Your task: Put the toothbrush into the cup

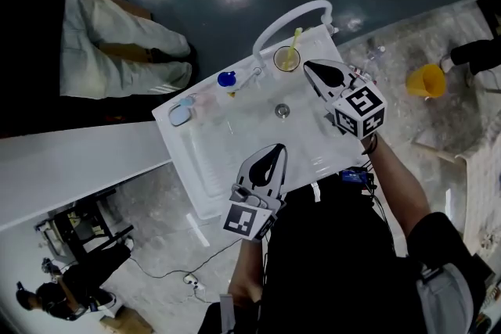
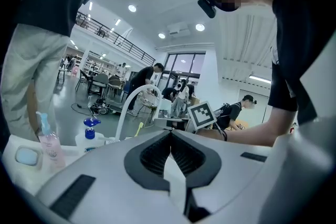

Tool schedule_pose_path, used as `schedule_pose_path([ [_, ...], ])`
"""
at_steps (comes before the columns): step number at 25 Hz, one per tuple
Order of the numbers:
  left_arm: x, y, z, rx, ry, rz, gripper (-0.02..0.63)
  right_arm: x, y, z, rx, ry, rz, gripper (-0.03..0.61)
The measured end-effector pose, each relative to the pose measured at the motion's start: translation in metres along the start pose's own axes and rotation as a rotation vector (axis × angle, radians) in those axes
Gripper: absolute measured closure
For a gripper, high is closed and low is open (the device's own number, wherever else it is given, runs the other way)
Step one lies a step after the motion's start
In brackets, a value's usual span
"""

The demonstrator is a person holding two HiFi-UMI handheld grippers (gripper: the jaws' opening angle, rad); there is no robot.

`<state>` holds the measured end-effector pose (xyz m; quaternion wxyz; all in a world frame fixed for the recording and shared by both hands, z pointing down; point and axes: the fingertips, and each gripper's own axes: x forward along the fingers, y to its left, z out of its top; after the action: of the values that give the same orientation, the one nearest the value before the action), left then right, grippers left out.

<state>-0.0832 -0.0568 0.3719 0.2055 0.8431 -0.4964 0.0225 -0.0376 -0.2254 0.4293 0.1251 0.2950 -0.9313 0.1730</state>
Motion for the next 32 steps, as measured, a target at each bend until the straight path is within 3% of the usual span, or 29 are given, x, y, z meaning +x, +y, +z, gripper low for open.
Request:
schedule_pose_path([
  [7,0.008,-0.031,0.013,0.042,-0.037,-0.035,0.601,-0.064,0.046,0.023,-0.047,-0.046,0.053,0.565],
  [15,0.011,-0.046,0.027,0.075,-0.065,-0.046,0.601,-0.117,0.098,0.034,-0.025,-0.087,0.153,0.565],
  [23,0.007,-0.057,0.015,0.074,-0.044,0.002,0.603,-0.142,0.113,0.018,-0.044,-0.088,0.201,0.565],
  [28,0.002,-0.067,0.000,0.009,-0.045,0.088,0.603,-0.147,0.108,0.002,-0.007,-0.095,0.250,0.565],
  [32,-0.006,-0.073,-0.013,0.008,-0.024,0.121,0.601,-0.153,0.100,0.000,-0.003,-0.106,0.263,0.565],
])
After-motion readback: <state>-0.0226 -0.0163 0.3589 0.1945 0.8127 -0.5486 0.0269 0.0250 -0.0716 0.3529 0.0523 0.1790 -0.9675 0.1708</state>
